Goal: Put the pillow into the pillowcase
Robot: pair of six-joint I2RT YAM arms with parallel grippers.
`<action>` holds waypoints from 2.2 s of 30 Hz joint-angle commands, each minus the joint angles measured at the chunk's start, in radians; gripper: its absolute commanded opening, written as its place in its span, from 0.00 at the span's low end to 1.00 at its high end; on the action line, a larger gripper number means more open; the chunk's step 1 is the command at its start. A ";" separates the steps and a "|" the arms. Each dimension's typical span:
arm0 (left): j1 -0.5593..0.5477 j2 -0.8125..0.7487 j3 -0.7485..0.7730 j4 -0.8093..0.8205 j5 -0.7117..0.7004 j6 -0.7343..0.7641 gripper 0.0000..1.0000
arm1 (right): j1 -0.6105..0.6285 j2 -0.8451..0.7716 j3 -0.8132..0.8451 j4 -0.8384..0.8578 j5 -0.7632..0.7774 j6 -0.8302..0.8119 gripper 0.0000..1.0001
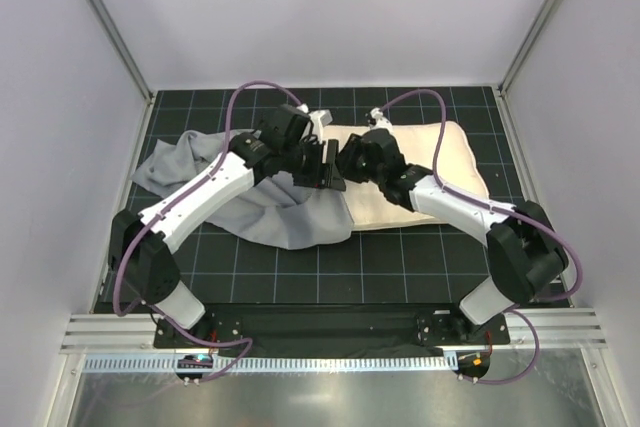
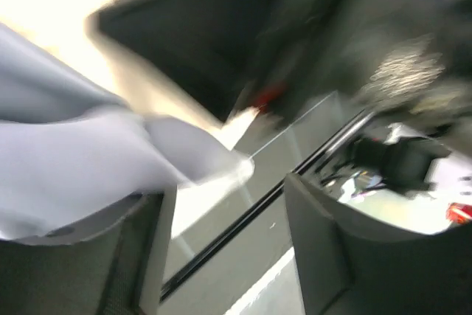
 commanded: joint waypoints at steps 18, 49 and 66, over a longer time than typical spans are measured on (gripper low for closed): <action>0.051 0.149 0.143 -0.138 -0.485 0.043 0.72 | -0.680 -0.278 0.012 -0.454 0.114 -0.244 1.00; 0.117 0.388 0.201 0.000 -0.487 0.021 0.42 | -0.808 -0.023 -0.106 -0.296 0.060 -0.135 0.83; 0.003 0.483 0.596 -0.124 -0.396 0.098 0.00 | -0.754 -0.361 -0.275 -0.299 -0.027 -0.207 0.04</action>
